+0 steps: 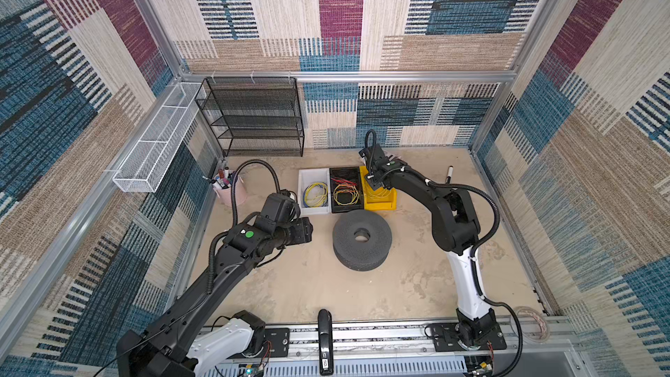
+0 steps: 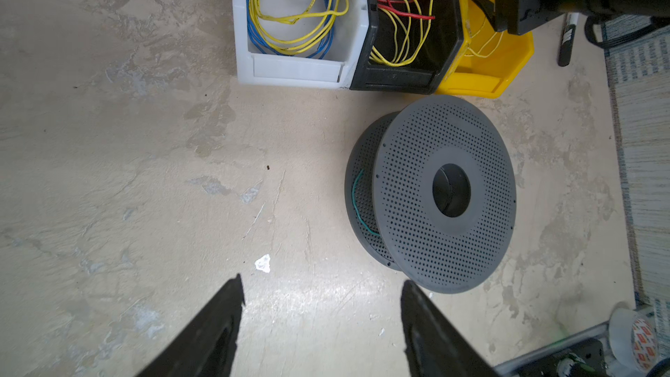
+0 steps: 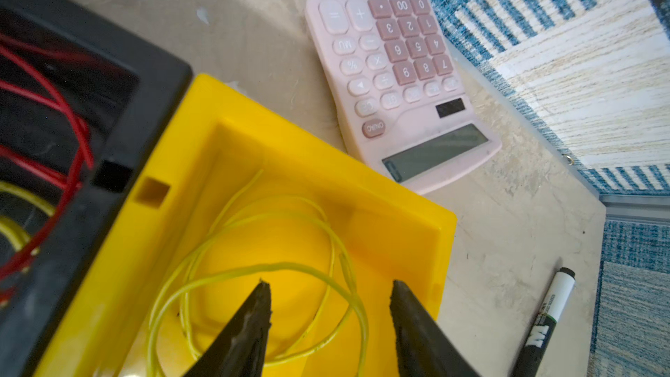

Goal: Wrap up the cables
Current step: 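Grasp the yellow wire coil in the yellow bin with the right gripper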

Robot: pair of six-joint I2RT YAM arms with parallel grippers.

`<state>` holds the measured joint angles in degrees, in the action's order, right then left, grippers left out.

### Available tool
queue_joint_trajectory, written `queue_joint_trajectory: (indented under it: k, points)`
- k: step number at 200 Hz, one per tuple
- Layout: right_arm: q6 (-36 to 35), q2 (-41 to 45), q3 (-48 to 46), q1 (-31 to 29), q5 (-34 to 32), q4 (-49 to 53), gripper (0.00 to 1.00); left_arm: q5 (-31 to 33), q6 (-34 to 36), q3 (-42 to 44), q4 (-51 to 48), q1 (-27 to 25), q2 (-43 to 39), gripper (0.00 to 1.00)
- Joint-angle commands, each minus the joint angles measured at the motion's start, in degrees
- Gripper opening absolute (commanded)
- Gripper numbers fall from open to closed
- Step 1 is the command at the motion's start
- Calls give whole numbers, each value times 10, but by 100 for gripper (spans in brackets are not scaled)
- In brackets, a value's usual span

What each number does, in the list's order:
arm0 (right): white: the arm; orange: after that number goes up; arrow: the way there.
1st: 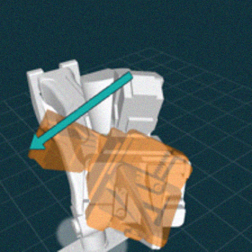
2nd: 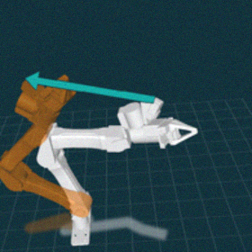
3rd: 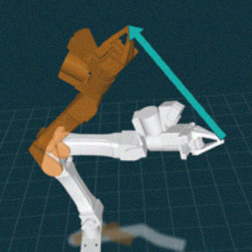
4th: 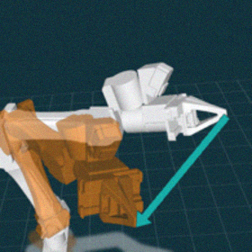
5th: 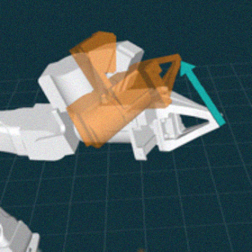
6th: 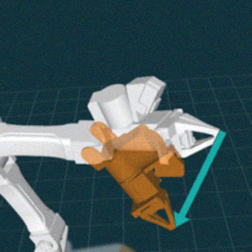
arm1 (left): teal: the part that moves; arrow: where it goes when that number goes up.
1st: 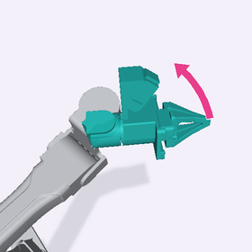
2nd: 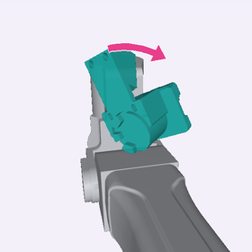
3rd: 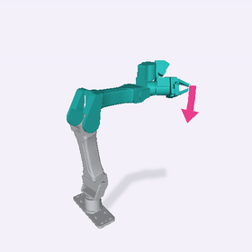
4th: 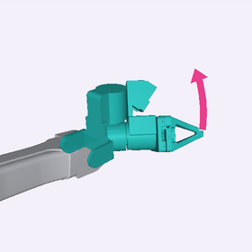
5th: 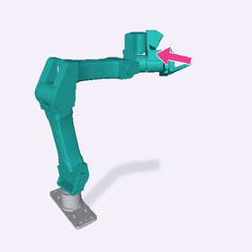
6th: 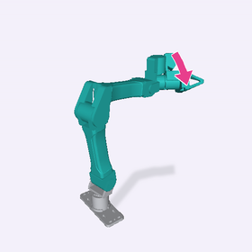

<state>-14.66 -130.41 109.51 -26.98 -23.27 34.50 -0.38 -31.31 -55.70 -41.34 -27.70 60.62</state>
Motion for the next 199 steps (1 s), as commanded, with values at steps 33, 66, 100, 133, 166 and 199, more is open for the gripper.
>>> queue_joint_trajectory:
  k: [33, 66, 100, 133, 166, 199]
  points:
    - [-19, -58, 54, -1, -45, -4, 53, 4, 6, 4, -14, 1, -25, 71]
    - [-17, -63, 55, 0, -51, -6, 47, 10, 7, 1, -19, 1, -32, 71]
    - [-10, -46, 40, -1, -54, -9, 21, 7, 6, 2, -19, 1, -27, 71]
    - [-8, -10, 24, -2, -59, -15, 6, 5, 2, 3, -17, 1, -26, 71]
    - [-7, 23, 17, -5, -68, -10, 1, 3, -2, 2, -16, 1, -29, 71]
    - [6, 51, 11, -7, -61, 6, 0, -3, -2, -3, -16, 1, -33, 70]
